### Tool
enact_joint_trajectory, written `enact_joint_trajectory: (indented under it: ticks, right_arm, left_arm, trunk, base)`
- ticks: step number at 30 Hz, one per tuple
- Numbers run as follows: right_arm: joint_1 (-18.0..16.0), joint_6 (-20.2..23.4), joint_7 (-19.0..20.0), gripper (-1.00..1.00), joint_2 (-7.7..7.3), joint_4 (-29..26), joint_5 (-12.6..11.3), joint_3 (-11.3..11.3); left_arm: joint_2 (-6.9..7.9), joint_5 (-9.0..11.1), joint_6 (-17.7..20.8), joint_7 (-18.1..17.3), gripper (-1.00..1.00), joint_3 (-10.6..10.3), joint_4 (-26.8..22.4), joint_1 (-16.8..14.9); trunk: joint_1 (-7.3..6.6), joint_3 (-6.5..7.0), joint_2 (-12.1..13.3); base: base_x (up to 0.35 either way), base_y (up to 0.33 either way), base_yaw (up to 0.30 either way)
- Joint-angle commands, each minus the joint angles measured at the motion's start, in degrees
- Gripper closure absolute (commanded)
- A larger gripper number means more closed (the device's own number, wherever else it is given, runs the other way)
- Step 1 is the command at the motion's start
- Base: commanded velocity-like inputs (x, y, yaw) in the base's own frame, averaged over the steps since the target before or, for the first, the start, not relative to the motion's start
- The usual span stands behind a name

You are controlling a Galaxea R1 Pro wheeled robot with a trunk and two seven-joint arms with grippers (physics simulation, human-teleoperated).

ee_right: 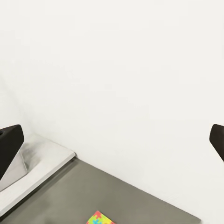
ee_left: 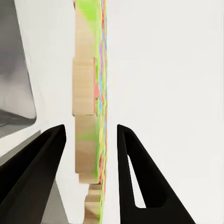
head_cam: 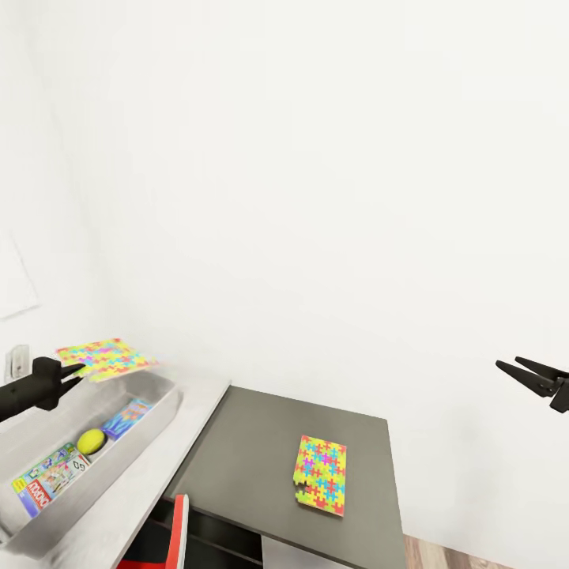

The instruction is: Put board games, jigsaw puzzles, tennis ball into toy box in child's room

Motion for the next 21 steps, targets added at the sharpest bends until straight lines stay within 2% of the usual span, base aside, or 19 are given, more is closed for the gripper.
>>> enact_joint_trajectory:
  ticks: [1,3,6,9,11,12,14,16,18,20,21]
  right_arm:
    - [-0.1,0.3,0.1,-1.00,-0.01,0.0,-0.2,0.0]
    - [-0.1,0.3,0.1,-1.00,-0.01,0.0,-0.2,0.0]
    - [-0.1,0.3,0.1,-1.00,0.00,0.0,-0.2,0.0]
    - [-0.1,0.2,0.1,-1.00,0.01,0.0,-0.2,0.1]
    - [-0.1,0.2,0.1,-1.00,0.10,0.0,-0.2,1.1]
    - [-0.1,0.2,0.1,-1.00,0.11,0.0,-0.2,1.3]
    - [-0.1,0.1,0.1,-1.00,0.15,0.0,-0.2,2.1]
    - [-0.1,0.1,0.1,-1.00,0.18,0.0,-0.2,2.4]
    - [0.0,-0.3,0.2,-1.00,0.22,0.0,-0.2,2.5]
    - [0.0,-2.0,0.1,-1.00,0.24,0.0,-0.2,2.6]
    - [0.0,-2.4,0.1,-1.00,0.25,0.0,-0.2,2.7]
  left_arm:
    - [0.14,0.4,-0.1,0.5,1.00,1.3,1.0,0.0]
    - [0.25,-0.1,-0.9,0.5,1.00,2.6,3.7,0.0]
    - [0.17,-1.8,-4.1,0.4,1.00,2.8,5.5,0.1]
    - [-0.43,-5.2,-7.0,-0.8,1.00,2.6,6.1,0.2]
    - [-1.73,-9.2,-9.2,-4.1,1.00,2.5,6.3,0.1]
    - [-2.01,-10.4,-9.7,-5.0,1.00,2.5,6.3,0.0]
    - [-2.74,-14.6,-11.2,-7.6,1.00,2.4,6.6,-0.5]
    - [-3.06,-16.9,-11.8,-9.0,1.00,2.3,7.5,-1.2]
    - [-3.12,-18.3,-12.0,-10.3,1.00,0.8,8.8,-1.6]
    - [-2.89,-20.3,-12.1,-13.7,1.00,-2.5,11.5,-2.2]
    - [-2.84,-20.8,-12.1,-14.8,1.00,-3.3,12.4,-2.6]
  trunk:
    - [0.03,-0.12,-0.1]
    - [0.03,-0.12,-0.1]
    - [0.03,-0.12,-0.1]
    - [0.03,-0.12,-0.1]
    - [0.03,-0.12,-0.1]
    - [0.03,-0.12,-0.1]
    - [0.03,-0.12,-0.1]
    - [0.03,-0.12,-0.1]
    - [0.03,-0.12,-0.1]
    - [0.03,-0.12,-0.1]
    - [0.03,-0.12,-0.1]
  base:
    - [0.000,0.000,0.000]
    - [0.000,0.000,0.000]
    - [0.000,0.000,0.000]
    - [0.000,0.000,0.000]
    - [0.000,0.000,0.000]
    - [0.000,0.000,0.000]
    - [0.000,0.000,0.000]
    - [0.000,0.000,0.000]
    - [0.000,0.000,0.000]
    - [0.000,0.000,0.000]
    - [0.000,0.000,0.000]
